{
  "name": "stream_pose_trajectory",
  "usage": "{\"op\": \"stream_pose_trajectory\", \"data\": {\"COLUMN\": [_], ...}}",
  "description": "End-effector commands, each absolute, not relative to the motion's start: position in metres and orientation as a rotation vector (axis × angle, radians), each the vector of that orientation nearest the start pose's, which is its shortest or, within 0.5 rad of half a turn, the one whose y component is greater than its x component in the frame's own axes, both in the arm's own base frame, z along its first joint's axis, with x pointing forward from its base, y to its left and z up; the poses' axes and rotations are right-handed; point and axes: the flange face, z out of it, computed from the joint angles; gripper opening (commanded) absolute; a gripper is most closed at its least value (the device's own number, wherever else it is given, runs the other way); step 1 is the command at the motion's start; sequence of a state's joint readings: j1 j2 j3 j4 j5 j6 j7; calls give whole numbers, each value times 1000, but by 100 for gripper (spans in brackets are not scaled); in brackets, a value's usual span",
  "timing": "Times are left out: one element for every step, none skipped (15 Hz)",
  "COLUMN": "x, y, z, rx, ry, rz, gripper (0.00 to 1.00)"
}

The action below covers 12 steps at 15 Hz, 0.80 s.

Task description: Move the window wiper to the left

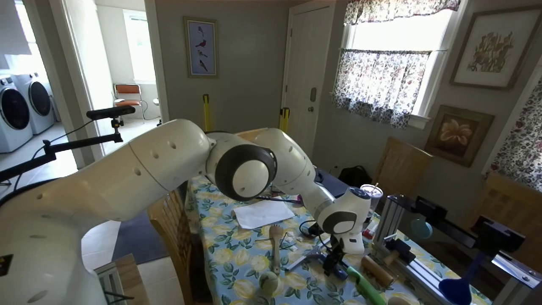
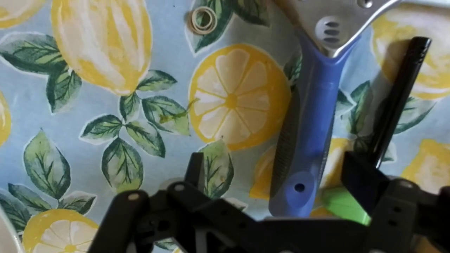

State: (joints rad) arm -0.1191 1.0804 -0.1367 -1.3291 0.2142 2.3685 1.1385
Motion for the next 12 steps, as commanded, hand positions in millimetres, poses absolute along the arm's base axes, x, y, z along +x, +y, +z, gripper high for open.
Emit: {"op": "stream_pose_trajectory", "data": {"x": [710,711,712,712,713,714,715,716,718,719,720,720], "y": [-158,-158,-159,-159,-160,-160,-161,-161,-162,-162,-162,-163], "z": [63,62,61,60,60,59,57,57,57,56,56,55], "rx": [-2317,-2316,-2318,-2318,-2320,-2321,-2323,-2324,-2324,-2327,-2329,-2332], "ry": [2102,2100,2098,2097,2095,2094,2091,2089,2086,2082,2079,2076], "rz": [58,55,49,50,46,39,36,35,28,27,25,24], "gripper": [100,100,96,90,78,76,74,71,74,75,73,68]}}
